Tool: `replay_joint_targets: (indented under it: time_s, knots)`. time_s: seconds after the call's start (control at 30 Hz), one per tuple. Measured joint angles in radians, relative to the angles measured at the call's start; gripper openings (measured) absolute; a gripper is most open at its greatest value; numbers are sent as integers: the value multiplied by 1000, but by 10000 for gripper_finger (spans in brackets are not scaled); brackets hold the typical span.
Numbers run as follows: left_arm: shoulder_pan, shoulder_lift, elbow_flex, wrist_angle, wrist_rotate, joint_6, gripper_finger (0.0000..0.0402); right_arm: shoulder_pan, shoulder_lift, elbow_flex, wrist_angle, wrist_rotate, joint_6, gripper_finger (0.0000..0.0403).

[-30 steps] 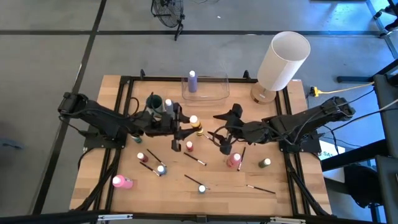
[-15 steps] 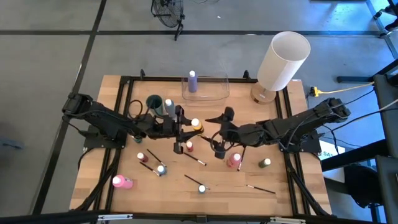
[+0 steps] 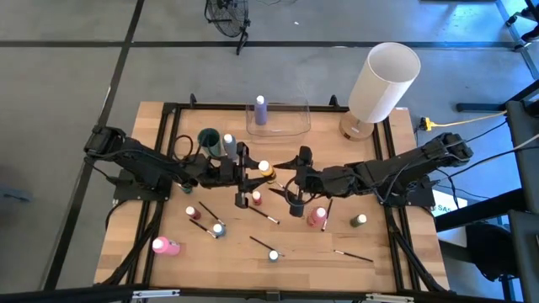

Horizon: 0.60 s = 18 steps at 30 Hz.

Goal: Pick & Place Paint Supplies
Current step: Put the yellow paint bottle into the transparent bin

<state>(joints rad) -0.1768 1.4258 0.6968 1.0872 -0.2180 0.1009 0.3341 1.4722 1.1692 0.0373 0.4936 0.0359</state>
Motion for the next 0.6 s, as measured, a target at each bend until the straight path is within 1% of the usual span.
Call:
replay_joint_targets:
  time_s: [0.13, 0.6]
  knots:
    - [0, 0, 0, -4, 0, 0, 139, -9, 21, 0, 16, 0, -22, 318]
    - [0, 0, 0, -6, 2, 0, 139, -12, 22, 0, 35, -8, -29, 318]
